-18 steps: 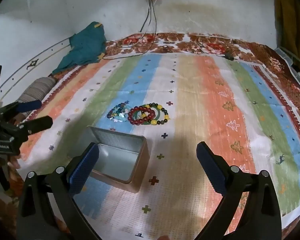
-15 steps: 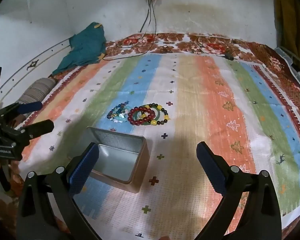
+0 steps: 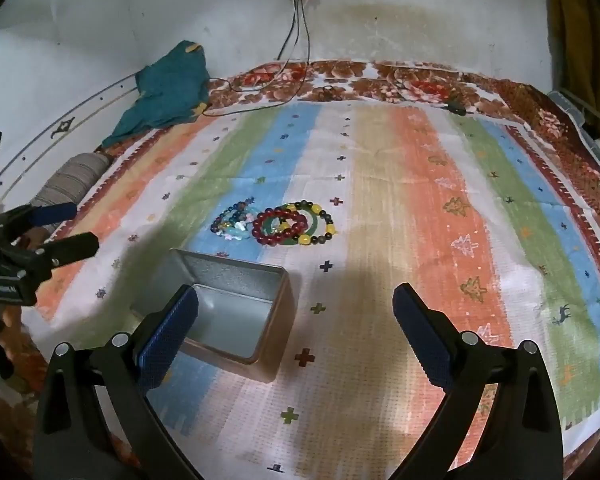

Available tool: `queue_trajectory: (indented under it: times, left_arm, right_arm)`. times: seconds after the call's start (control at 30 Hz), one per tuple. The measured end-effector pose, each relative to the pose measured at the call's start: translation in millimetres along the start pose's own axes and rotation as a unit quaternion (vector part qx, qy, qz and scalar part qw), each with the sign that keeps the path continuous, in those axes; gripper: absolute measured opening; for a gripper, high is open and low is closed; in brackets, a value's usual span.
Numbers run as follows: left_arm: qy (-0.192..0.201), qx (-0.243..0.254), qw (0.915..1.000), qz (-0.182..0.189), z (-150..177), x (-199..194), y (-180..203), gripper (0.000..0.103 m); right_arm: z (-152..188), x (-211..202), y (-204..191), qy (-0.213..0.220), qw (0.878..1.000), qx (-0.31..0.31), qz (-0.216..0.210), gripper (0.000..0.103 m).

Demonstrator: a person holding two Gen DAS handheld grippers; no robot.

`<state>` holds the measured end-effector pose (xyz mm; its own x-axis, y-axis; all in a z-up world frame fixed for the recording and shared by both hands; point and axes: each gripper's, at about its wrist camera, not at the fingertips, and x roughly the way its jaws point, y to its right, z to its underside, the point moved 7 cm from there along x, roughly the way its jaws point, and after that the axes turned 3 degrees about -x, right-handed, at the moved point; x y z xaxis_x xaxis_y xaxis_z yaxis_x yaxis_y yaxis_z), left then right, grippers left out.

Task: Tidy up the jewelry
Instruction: 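Move both tools forward toward the cluster of bracelets beside the silver tin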

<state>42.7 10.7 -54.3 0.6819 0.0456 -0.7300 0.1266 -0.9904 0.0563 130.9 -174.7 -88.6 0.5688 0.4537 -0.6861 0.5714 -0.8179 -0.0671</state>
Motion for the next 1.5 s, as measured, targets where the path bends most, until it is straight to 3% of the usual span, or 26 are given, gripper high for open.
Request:
queue_trajectory:
  times: [0.33, 1.27, 1.5]
  left_arm:
    - [-0.010, -0.015, 0.9998, 0.003, -4.5, 0.9, -2.6, 0.097]
    - [-0.001, -0.019, 0.9996, -0.019, -7.5, -0.2, -11.8, 0.097]
    - [-0.014, -0.034, 0.9990, -0.024, -6.2, 4.7, -16.6, 0.097]
  right_arm:
    - [6.6, 9.2, -4.7, -0.026, 1.000, -0.007, -0.007, 0.099]
    - [0.4, 4.9, -15.2, -0.010, 0.999, -0.021, -0.022, 0.099]
    - [-1.6, 7.3, -12.0, -0.012, 1.000, -0.012, -0.021, 0.099]
